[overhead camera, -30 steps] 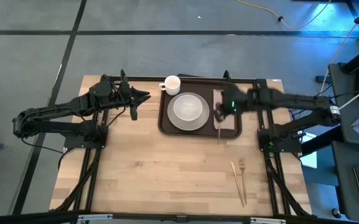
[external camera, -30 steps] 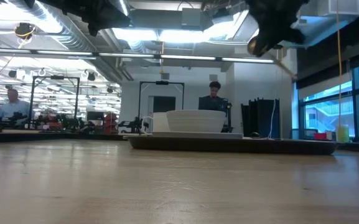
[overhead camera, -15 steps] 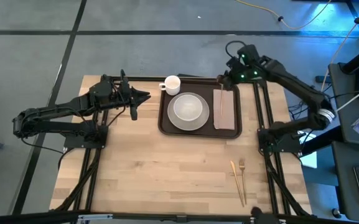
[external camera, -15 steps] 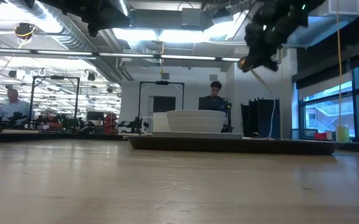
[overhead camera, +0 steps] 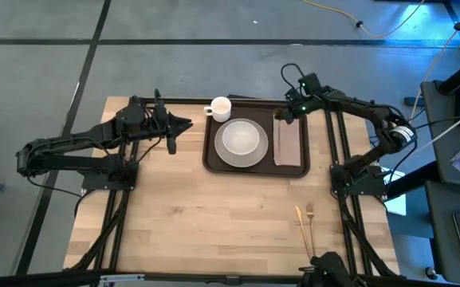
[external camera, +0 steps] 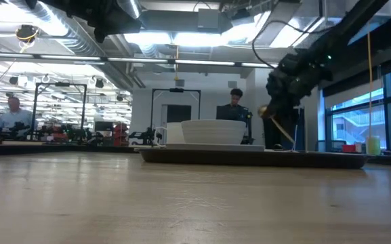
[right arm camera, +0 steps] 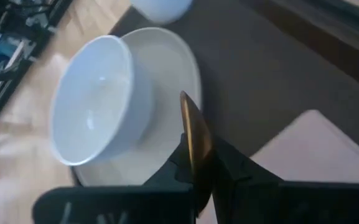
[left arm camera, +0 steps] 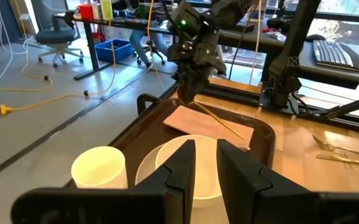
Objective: Set up tray
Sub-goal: Put the gold spoon to the right of the gray plate on the brown napkin on the black serving tray
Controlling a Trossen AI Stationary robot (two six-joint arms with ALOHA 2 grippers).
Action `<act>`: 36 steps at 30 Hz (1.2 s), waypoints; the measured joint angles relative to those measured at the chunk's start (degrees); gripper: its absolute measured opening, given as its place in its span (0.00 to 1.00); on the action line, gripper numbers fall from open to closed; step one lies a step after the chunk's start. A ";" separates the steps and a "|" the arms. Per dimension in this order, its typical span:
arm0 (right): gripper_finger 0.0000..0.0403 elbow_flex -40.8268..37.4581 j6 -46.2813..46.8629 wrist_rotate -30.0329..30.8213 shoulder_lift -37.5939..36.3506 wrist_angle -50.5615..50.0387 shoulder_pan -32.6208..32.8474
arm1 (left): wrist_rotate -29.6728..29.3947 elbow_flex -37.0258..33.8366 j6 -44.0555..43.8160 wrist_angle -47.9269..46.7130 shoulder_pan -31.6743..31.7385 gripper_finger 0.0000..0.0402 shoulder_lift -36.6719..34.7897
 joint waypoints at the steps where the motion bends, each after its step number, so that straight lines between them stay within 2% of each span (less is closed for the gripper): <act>1: 0.04 -1.24 0.20 0.04 0.01 1.77 -0.25 | -0.03 0.00 0.00 0.01 0.01 0.15 0.00; 7: 0.04 -6.52 1.58 1.60 0.01 11.33 -1.04 | -1.50 -0.01 -0.17 0.03 0.00 0.15 0.00; 14: 0.04 -6.97 1.06 2.55 2.34 11.90 -1.10 | -1.60 -0.01 -0.17 0.08 0.00 0.15 0.00; 24: 0.21 -7.08 -2.18 8.12 5.63 11.89 -1.06 | -1.62 -0.01 -1.03 0.03 0.00 0.15 0.01; 31: 0.22 -7.08 -2.77 8.24 5.78 12.17 -1.06 | -1.64 -0.01 -1.03 0.01 0.00 0.15 0.02; 36: 0.22 -7.06 -3.31 12.53 5.78 12.17 -1.06 | -1.76 -0.01 -1.03 0.01 0.00 0.15 0.02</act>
